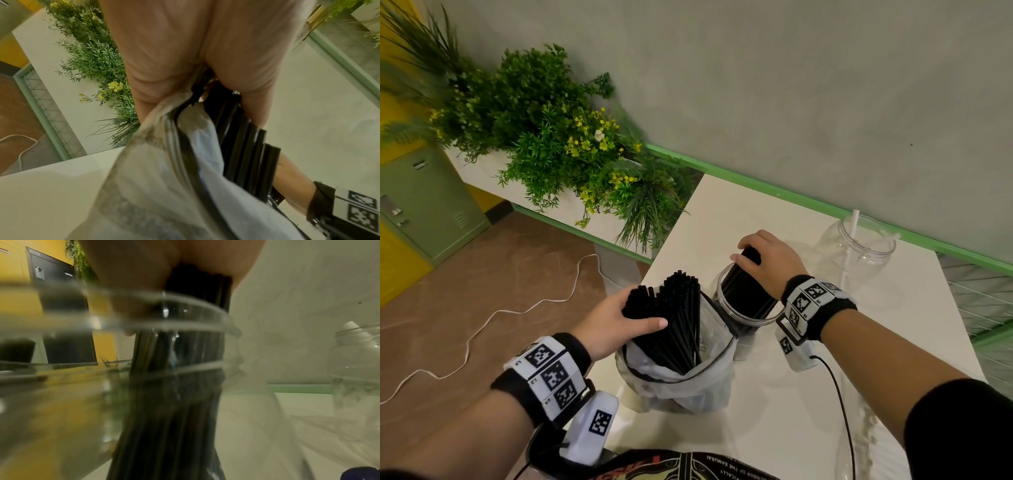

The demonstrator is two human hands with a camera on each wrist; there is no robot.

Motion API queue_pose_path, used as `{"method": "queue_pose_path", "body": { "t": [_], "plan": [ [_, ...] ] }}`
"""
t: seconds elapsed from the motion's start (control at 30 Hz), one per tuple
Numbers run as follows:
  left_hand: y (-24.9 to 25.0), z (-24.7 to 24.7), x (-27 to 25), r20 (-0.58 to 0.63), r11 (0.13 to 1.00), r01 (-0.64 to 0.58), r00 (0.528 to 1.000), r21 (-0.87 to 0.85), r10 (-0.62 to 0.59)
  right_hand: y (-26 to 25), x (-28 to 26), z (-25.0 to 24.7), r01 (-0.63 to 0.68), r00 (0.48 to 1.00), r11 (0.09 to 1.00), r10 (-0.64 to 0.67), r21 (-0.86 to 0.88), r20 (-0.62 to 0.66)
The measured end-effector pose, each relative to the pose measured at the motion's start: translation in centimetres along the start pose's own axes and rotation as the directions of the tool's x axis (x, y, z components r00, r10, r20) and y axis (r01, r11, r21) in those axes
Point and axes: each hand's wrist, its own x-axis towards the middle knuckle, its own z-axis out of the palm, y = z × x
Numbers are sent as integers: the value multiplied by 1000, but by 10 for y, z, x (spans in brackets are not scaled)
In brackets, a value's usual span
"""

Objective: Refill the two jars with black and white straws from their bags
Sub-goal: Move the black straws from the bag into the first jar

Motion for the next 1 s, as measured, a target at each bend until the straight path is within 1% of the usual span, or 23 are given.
{"method": "queue_pose_path", "body": {
  "t": [0.07, 0.2, 0.27, 0.37, 0.43, 0.47, 0.53, 0.57, 0.6, 0.63, 0.67, 0.7, 0.77, 0.8, 0.93, 1.0],
  "plan": [
    [0, 0, 0, 1, 1000, 7, 1000, -5, -7, 1, 0, 0, 10, 1000, 1000, -9, 29, -16],
    [0, -1, -1, -5, 1000, 10, 1000, 12, -10, 2, -1, 3, 54, 994, 998, -49, 44, -94],
    [0, -1, -1, -7, 1000, 14, 1000, 19, -14, 2, -2, 3, 54, 995, 999, -53, 6, -79],
    [3, 2, -1, -8, 999, 23, 1000, 22, -23, 1, -2, -1, 21, 999, 995, -23, -93, -23],
    [3, 2, -1, -14, 999, 25, 1000, 28, -25, -3, -5, -7, 15, 999, 990, -20, -144, -33],
    [3, 2, -2, -12, 999, 24, 1000, 28, -24, -8, -8, -11, 25, 997, 989, -35, -146, -63],
    [2, 2, -2, -5, 999, 22, 1000, 24, -22, -24, -19, -21, 87, 981, 992, -101, -91, -164],
    [1, 1, -2, -8, 999, 25, 1000, 27, -25, -34, -27, -25, 136, 967, 990, -140, -33, -212],
    [1, 1, -2, -15, 999, 29, 999, 29, -29, -45, -37, -27, 186, 957, 982, -172, 42, -234],
    [1, 1, -2, -22, 999, 31, 999, 29, -30, -56, -47, -25, 225, 957, 967, -197, 120, -213],
    [1, 2, -2, -24, 999, 29, 999, 27, -29, -66, -59, -20, 249, 963, 951, -223, 183, -150],
    [0, 2, -2, -24, 999, 22, 999, 24, -21, -75, -70, -13, 254, 967, 940, -247, 227, -60],
    [1, 3, -2, -24, 999, 11, 1000, 31, -10, -87, -90, 9, 211, 964, 933, -248, 291, 96],
    [0, 3, -2, -26, 999, 14, 1000, 31, -13, -90, -97, 21, 165, 968, 931, -217, 326, 130],
    [-1, 5, -5, -36, 999, 15, 999, 30, -14, -97, -108, 52, -22, 994, 890, -28, 455, 102],
    [-1, 7, -7, -34, 999, 13, 999, 43, -12, -98, -109, 62, -71, 995, 864, 28, 498, 93]
  ]
}}
